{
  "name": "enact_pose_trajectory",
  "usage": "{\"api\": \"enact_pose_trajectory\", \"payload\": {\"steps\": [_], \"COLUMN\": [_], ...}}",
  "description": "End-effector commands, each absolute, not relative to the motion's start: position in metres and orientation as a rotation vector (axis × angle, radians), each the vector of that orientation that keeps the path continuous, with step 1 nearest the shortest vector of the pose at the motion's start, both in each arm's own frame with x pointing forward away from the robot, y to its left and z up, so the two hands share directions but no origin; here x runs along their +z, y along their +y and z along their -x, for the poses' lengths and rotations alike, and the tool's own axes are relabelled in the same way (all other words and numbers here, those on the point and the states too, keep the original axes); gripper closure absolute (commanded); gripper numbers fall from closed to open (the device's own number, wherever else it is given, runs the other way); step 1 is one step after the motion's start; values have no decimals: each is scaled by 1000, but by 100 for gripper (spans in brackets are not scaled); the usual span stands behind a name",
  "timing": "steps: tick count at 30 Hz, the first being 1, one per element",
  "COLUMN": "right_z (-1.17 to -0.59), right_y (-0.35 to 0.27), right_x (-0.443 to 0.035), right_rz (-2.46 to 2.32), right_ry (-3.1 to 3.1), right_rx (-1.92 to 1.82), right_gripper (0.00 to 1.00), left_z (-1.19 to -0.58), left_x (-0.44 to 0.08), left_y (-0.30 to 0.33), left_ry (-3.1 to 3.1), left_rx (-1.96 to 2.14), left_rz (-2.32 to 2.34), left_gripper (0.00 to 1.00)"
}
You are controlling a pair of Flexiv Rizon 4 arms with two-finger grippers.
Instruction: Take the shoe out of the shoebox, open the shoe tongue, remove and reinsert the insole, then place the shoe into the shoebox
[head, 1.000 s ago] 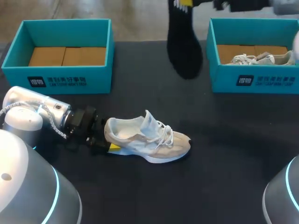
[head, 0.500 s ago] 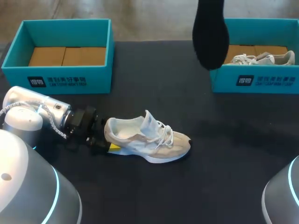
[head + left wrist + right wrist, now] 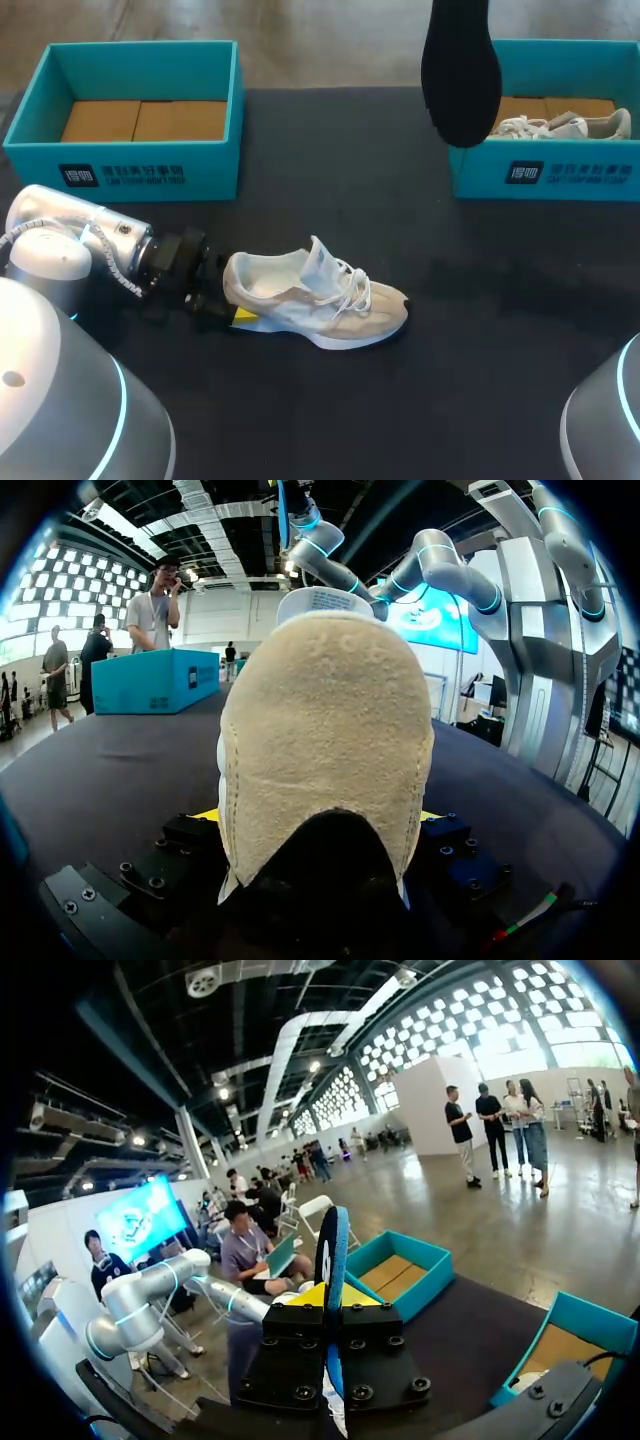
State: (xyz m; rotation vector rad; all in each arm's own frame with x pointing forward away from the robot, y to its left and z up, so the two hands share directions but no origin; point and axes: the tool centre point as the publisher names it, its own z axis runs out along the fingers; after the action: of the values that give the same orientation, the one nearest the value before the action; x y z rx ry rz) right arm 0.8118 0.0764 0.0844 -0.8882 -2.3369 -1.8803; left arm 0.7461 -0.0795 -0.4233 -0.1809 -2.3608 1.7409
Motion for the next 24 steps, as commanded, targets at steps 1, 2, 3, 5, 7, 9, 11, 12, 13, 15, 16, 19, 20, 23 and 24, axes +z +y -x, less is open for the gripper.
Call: {"api": "enact_pose_trajectory", "payload": {"steps": [1,2,3,5,7,9,11,12,13,15,16,19,20,23,24], "right_z": [-807,-804,-801,-794,-788,-783,-778,-777,-776,-774,-773,-769,-769,-763,-760], "right_y": [67,65,63,60,57,57,58,58,59,60,60,61,61,59,59], "right_x": [115,122,128,140,149,156,162,163,164,166,166,166,166,168,171], "right_rz": [894,892,893,884,866,844,820,832,835,871,884,931,941,958,911], "right_ry": [-2356,-2348,-2353,-2343,-2338,-2327,-2286,-2261,-2248,-2243,-2238,-2221,-2216,-2220,-2235], "right_rx": [-1809,-1793,-1787,-1781,-1780,-1778,-1786,-1791,-1789,-1765,-1758,-1728,-1724,-1728,-1741], "right_gripper": [100,100,100,100,100,100,100,100,100,100,100,100,100,100,100], "left_z": [-746,-746,-746,-746,-746,-746,-746,-746,-746,-746,-746,-746,-746,-746,-746], "left_x": [-425,-425,-425,-425,-425,-425,-425,-425,-425,-425,-425,-425,-425,-425,-425], "left_y": [-81,-81,-81,-81,-81,-81,-81,-81,-81,-81,-81,-81,-81,-81,-81], "left_ry": [-2362,-2362,-2362,-2362,-2362,-2362,-2362,-2362,-2362,-2362,-2362,-2362,-2362,-2362,-2362], "left_rx": [1740,1740,1740,1740,1740,1740,1740,1740,1740,1740,1740,1740,1740,1740,1740], "left_rz": [180,180,180,180,180,180,180,180,180,180,180,180,180,180,180], "left_gripper": [100,100,100,100,100,100,100,100,100,100,100,100,100,100,100]}}
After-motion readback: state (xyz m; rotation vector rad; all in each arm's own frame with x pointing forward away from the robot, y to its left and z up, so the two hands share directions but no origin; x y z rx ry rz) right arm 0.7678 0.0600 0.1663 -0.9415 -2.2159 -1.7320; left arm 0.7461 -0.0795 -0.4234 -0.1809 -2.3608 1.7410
